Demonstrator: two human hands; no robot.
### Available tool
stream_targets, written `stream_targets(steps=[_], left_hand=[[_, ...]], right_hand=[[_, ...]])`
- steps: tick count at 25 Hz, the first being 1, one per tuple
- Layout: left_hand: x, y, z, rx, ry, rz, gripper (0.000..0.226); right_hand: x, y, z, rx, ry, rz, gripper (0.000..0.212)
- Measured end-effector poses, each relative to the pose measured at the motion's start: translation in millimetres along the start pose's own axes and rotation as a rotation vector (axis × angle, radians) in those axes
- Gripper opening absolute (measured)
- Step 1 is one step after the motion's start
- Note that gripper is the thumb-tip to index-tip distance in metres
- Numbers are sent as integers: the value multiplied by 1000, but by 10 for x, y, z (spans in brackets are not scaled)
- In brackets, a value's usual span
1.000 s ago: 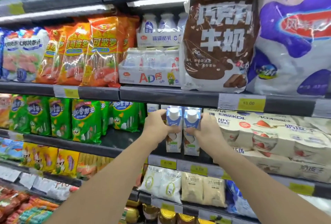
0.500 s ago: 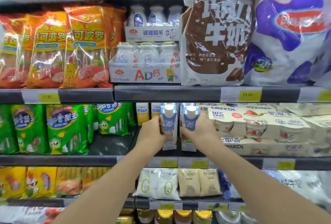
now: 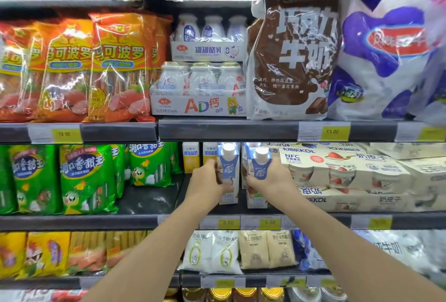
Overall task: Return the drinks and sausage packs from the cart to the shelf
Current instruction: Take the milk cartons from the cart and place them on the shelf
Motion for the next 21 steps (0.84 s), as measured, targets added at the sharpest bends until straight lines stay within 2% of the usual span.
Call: stream_targets(steps=[5,9,14,16,18,21], left_hand=[[10,9,11,-4,-8,-10,43],[47,45,47,34,-53,4,46],[101,-52,181,67,-114,-17,63],[36,-160,302,61,-81,-104,59],[-121,-243,469,72,-7,-211,45],[-543,-92,694,272,145,-320,34]], right_hand=[[-2,-9,41,-11,-1,31,41],[-10,-1,68,-19,26,62,46],[-14,-1,117,-22,40,42,50],[-7,-34,183,-23,33,62,51],[45,-107,281,-14,-18,114,49],[153,-367,482,-44,-94,267,44]])
Point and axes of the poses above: each hand's wrist, its own z-axis away from the middle knuckle, its own y-axis out of the palm, x = y × z, the point moved 9 cm from there along -z, towards the middle knuckle, and after that the axes turned 7 degrees about z, right-handed, at the moved point
